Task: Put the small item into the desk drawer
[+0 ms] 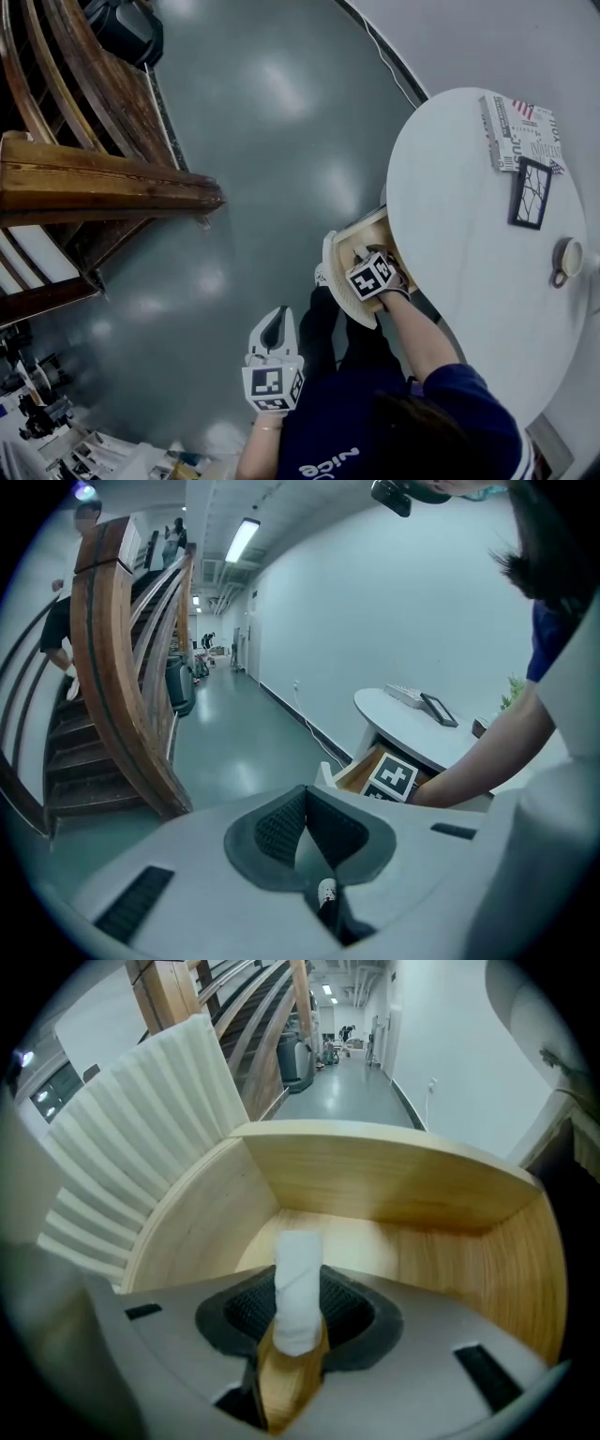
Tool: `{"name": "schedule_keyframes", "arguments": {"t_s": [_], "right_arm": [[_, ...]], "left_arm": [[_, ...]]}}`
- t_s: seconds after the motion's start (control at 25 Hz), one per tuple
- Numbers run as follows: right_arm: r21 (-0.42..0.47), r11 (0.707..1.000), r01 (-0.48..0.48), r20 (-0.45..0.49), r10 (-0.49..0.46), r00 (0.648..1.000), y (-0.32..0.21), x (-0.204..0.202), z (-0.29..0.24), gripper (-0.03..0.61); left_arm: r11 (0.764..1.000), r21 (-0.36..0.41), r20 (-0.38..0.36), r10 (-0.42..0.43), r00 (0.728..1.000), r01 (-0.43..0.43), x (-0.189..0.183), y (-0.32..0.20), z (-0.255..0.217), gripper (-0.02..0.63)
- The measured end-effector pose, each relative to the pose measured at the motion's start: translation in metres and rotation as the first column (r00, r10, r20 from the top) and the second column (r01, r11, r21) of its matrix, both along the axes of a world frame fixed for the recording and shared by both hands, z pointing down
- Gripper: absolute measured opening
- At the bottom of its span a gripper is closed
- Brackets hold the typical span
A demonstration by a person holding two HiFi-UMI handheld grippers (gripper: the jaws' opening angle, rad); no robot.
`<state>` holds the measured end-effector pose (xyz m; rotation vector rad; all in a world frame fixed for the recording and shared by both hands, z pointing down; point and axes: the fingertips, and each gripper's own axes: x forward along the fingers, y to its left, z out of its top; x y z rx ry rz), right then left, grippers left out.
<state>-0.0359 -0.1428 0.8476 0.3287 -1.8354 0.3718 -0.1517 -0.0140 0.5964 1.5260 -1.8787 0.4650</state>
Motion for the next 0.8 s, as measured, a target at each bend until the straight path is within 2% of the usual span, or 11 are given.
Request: {"name": "schedule_keyframes", "arguments": {"t_s": [0.68,0.76,0.8], "right_arm": [[-0.044,0.999,0.029,-0.095,-0.033,0.995,0.008,0.009,0.022,0.152],[-0.066,0.998,0.008,-0.088,-0.014,0.996,0.011,0.007,0.02,0.183],[-0.076,0.997,-0.003,-0.085,-0.004,0.996,0.012,0.006,0.019,0.219]], "left_arm": [[1.0,-0.025,0.007,0.005,1.0,-0.004,0.007,0.013,0.002,0.003],[1.0,-0.027,0.007,0.006,1.0,-0.006,0.006,0.015,0.001,0.003],[1.0,-0.027,0.006,0.007,1.0,-0.007,0.006,0.016,0.001,0.003]]}}
